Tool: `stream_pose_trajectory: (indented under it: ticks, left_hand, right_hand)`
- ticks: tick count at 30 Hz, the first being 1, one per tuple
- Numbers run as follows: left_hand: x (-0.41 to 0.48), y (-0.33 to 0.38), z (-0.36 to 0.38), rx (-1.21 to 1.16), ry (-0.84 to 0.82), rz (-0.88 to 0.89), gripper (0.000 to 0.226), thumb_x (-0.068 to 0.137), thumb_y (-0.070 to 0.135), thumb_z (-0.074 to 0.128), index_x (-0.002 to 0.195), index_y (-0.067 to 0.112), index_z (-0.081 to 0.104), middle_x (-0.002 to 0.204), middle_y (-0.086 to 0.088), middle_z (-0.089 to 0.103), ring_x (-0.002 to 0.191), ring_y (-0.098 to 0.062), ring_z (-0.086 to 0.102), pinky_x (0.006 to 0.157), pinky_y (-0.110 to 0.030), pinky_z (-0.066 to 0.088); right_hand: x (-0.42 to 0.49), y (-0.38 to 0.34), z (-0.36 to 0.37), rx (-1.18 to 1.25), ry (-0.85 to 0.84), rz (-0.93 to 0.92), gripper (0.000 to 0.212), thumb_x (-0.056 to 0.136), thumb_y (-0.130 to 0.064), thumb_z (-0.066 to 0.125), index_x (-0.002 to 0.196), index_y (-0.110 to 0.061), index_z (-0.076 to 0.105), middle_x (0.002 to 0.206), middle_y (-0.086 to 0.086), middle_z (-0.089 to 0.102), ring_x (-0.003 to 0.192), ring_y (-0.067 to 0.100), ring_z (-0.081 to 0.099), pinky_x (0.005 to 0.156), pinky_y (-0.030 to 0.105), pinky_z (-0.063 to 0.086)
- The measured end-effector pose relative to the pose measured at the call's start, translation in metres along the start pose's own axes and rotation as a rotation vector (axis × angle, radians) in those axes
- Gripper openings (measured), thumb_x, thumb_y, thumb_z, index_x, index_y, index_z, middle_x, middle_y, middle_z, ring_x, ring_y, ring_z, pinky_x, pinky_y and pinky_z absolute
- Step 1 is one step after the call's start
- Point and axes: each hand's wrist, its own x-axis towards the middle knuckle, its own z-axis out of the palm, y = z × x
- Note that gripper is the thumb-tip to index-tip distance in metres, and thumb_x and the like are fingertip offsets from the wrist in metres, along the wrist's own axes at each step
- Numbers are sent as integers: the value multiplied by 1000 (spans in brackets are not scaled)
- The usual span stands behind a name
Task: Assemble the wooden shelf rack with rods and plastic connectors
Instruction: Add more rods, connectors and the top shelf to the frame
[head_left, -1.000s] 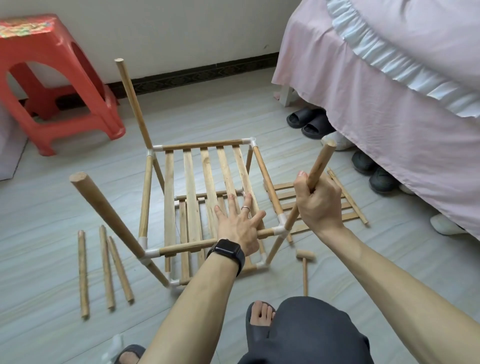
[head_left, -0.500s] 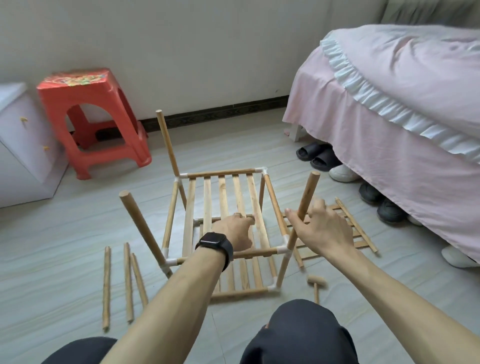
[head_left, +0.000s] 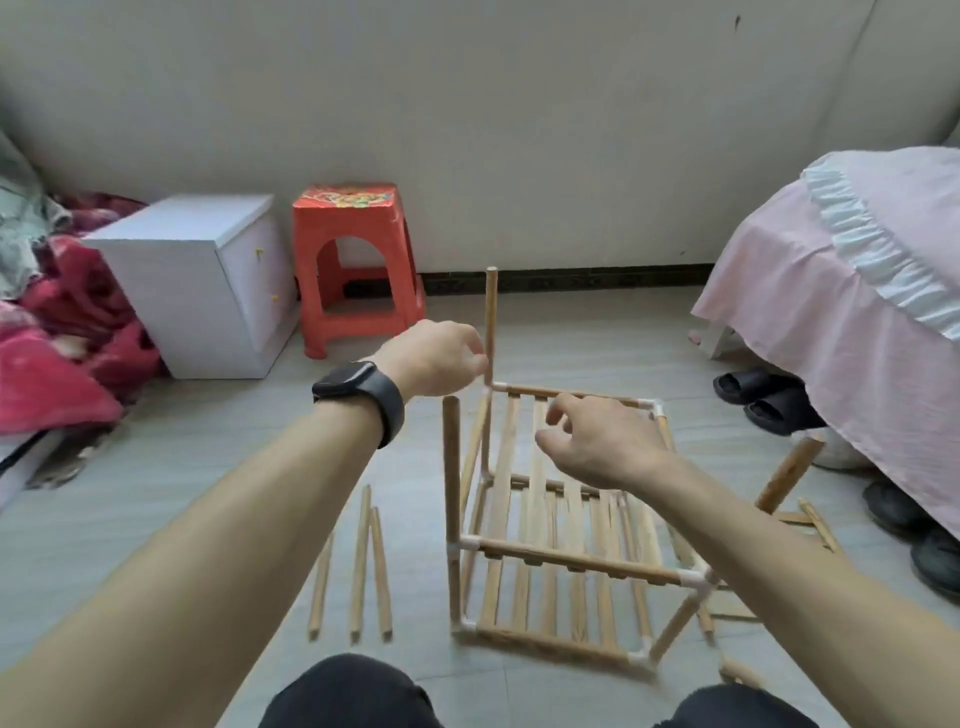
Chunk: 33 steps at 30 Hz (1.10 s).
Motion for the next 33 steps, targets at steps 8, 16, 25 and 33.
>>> stream_pose_trajectory:
  ticks: [8,16,25,33]
  left_hand:
    - [-34,-157,78,-43,-186,-376,33,102,33,46,124,20,65,126,-5,66,115,-27,60,97,-40,51]
    - [-45,-222,240,-204,-454,-621,30,100,25,43,122,16,62,123,-6,65,111,-27,62,92,-38,54]
    - [-41,-220,380,-212,-562,-582,37,102,35,37,138,35,47,136,-6,51,114,-29,60,79,-34,43]
    - [-43,-223,380,-404,-522,-624,18,93,17,50,106,24,58,106,-2,67,97,-22,65,78,-29,53]
  right_hand:
    - [63,-45,73,84,-110,-110,53,98,-49,49,148,-34,43,155,1,41,136,25,46,105,46,47]
    - [120,-50,158,-67,-231,-119,58,99,-66,32,152,-42,38,166,7,23,154,30,14,122,51,16]
    - [114,-41,209,25,-137,-78,39,104,-47,29,137,-41,50,171,-2,0,156,27,2,126,53,5]
    - [113,-44,209,43,-132,-56,35,106,-43,32,135,-36,50,171,-2,-2,157,25,-2,126,53,2]
